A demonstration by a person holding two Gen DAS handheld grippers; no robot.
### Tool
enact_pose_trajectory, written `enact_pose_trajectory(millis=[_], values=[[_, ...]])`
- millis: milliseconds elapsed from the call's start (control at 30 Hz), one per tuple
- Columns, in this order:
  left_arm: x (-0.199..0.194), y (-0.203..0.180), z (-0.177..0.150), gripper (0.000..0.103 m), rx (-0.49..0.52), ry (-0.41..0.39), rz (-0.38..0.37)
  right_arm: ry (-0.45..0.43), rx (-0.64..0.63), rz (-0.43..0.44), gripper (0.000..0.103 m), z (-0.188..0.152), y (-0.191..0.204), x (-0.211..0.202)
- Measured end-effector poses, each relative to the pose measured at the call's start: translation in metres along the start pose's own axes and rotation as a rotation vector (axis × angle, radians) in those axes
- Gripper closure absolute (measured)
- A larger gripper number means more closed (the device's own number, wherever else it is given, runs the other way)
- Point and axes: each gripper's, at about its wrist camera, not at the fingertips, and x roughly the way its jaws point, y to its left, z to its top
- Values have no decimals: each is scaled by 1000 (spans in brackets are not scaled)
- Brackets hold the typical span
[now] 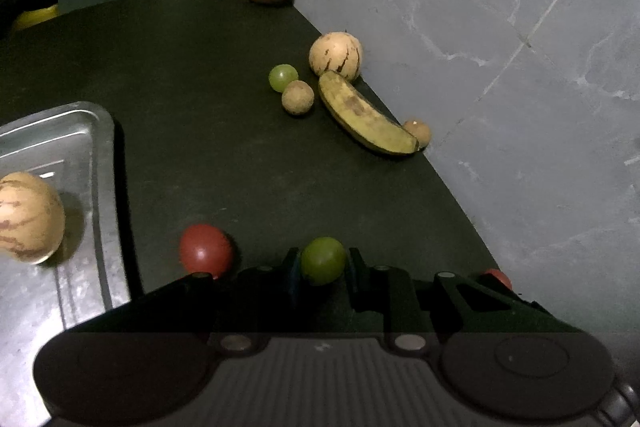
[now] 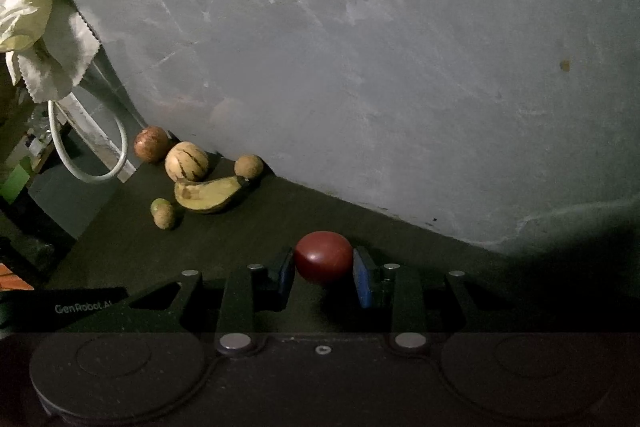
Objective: Organize fruits
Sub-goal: 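Carry the tomato and grape toward the metal tray with both tools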
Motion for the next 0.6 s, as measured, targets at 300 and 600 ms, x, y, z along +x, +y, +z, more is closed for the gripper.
enact_pose_trajectory(millis=[300, 600], values=[[-32, 14, -1, 78, -52, -47, -21, -17, -46, 37, 70, -1, 18, -16], [-76, 56, -8, 78, -131, -121, 3, 2, -133, 120, 70, -16, 58, -29]])
